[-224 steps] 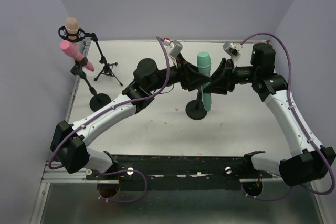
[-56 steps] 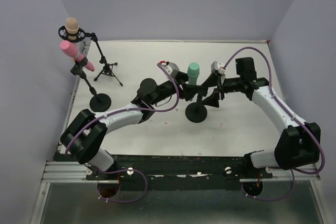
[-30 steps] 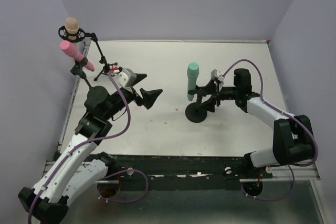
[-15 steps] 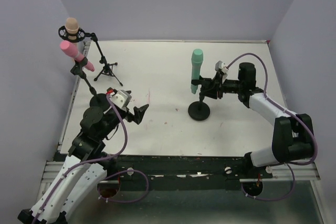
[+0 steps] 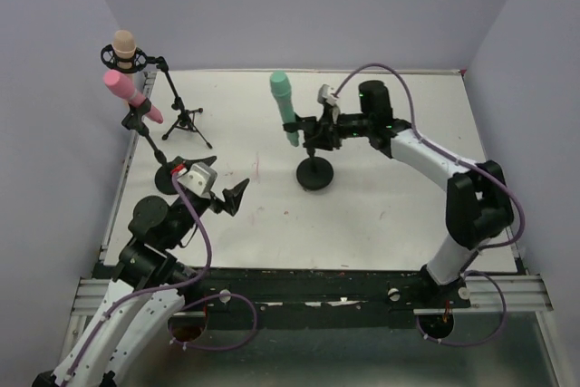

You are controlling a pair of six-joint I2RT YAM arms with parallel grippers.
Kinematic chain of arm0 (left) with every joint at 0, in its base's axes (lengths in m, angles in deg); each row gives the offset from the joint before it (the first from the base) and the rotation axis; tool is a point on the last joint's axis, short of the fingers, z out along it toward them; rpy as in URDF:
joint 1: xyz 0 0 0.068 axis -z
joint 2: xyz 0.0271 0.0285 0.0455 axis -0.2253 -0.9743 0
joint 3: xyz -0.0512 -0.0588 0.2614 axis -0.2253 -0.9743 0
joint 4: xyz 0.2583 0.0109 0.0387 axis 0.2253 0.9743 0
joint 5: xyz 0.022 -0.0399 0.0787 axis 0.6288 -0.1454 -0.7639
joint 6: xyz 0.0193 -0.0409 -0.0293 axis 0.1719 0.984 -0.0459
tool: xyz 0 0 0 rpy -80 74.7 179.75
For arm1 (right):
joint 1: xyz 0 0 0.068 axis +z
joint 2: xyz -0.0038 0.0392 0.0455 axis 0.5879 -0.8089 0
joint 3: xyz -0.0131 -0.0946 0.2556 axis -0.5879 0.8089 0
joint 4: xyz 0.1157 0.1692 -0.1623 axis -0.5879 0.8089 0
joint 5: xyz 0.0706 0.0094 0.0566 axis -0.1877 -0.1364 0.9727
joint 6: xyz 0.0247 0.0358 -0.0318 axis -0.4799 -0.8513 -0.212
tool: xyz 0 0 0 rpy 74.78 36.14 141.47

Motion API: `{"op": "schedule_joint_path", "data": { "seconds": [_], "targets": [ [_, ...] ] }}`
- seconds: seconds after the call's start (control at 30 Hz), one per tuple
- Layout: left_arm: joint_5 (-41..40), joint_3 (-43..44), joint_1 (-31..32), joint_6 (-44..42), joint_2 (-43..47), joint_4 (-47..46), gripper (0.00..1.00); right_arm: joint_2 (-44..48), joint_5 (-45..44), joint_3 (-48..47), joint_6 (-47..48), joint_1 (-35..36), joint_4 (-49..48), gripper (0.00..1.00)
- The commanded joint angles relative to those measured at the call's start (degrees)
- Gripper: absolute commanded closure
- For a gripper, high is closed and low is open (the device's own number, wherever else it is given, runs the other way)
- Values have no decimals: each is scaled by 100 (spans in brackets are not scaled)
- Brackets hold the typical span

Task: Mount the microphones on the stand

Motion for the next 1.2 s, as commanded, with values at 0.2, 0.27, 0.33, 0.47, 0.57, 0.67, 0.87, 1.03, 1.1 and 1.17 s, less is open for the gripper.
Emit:
{"op": "schedule_joint_path", "data": {
  "seconds": [0.2, 0.27, 0.33, 0.47, 0.57, 0.67, 0.87, 1.03, 1.1, 1.17],
  "targets": [
    [-1049, -489, -8, -93, 1408, -65, 1, -3501, -587, -5086, -756, 1833, 1388, 85],
    [-1146, -472, 1, -110, 1453, 58, 1, -4048, -674, -5940, -905, 1956, 1556, 85],
    [-1278, -445, 10, -101, 1488, 120, 1, -4374, -832, -6444, -1002, 2053, 1539, 84],
    [-1217, -498, 1, -110, 1497, 50, 1, -4577, -983, -6543, -1011, 2203, 1442, 82],
    [-1164, -454, 10, -101, 1418, 76, 1, -4656, -921, -6446, -1038, 2247, 1433, 81],
    [-1129, -436, 10, -84, 1427, 94, 1, -4657, -833, -6288, -1073, 2247, 1433, 80],
    [-1077, -436, 1, -75, 1427, 94, 1, -4490, -702, -5980, -1029, 2247, 1494, 78],
    [-1059, -428, 1, -58, 1418, 111, 1, -4358, -631, -5673, -950, 2247, 1503, 75],
    [-1050, -419, 10, -57, 1435, 112, 1, -4296, -631, -5585, -923, 2238, 1504, 74],
    [-1041, -419, 10, -49, 1462, 103, 1, -4244, -596, -5532, -915, 2212, 1504, 72]
  ]
}}
